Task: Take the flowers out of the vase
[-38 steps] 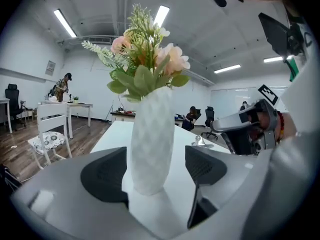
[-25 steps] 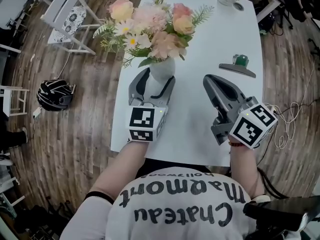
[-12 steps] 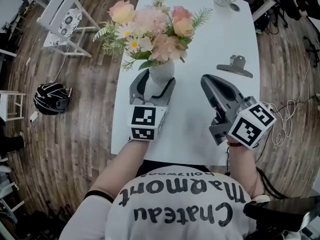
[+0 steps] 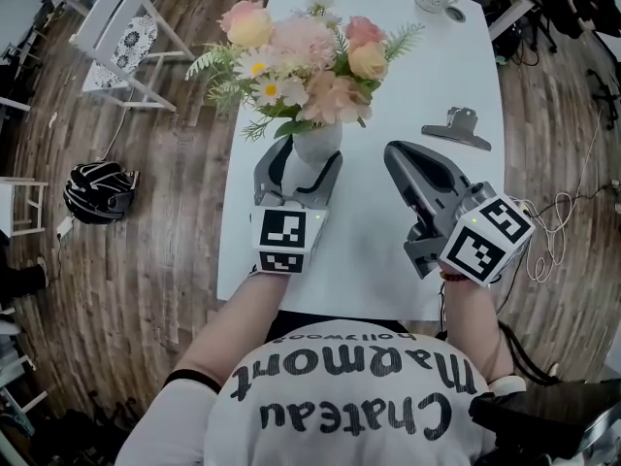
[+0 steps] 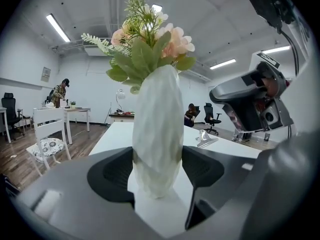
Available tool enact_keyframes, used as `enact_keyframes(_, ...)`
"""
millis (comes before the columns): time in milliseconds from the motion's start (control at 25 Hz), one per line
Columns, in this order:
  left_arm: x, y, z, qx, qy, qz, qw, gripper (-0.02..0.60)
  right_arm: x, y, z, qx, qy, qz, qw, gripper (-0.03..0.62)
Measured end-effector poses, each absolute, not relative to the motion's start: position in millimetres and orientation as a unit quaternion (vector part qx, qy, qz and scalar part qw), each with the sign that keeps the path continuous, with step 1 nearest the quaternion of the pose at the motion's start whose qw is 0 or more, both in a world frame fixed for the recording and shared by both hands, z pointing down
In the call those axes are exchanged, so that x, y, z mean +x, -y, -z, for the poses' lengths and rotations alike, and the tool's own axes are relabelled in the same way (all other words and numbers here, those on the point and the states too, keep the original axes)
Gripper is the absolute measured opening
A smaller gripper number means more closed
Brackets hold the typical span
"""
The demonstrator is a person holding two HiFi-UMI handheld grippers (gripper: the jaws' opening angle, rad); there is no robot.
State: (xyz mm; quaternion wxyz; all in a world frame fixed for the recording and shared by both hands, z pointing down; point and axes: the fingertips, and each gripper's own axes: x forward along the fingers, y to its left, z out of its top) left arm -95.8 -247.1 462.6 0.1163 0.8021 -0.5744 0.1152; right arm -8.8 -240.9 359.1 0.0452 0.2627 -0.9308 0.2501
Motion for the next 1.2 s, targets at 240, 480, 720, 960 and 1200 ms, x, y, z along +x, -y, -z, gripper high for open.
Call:
enact_keyframes(240, -98.0, 248.9, -461.7, 0.804, 0.572, -0.113, 0.116, 0.311, -36.0, 243.6, -352.2, 0.234, 0.942, -0.232, 0.06, 0.017)
enact_keyframes(480, -102.9, 244.3, -467.4, 0.806, 0.571, -0.108, 0.116, 0.311, -61.6, 240.6, -343.6, 0.206, 0.954, -0.209, 0.064, 0.132)
enact_keyframes(720, -95.6, 242.1, -464.7, 0.81, 0.565, -0.114, 0.106, 0.311, -73.9, 240.8, -327.8, 0.205, 0.96, -0.179, 0.07, 0.157)
enact_keyframes(960, -96.2, 239.9, -465.6, 0.814, 0.56, -0.116, 0.105, 0.311, -89.5, 251.8, -323.6, 0.214, 0.958, -0.175, 0.074, 0.201)
enact_keyframes(1200, -95.1, 236.0, -467.1, 0.817, 0.555, -0.118, 0.1, 0.31, -101.9, 256.9, -324.0, 0.218, 0.959, -0.163, 0.083, 0.209)
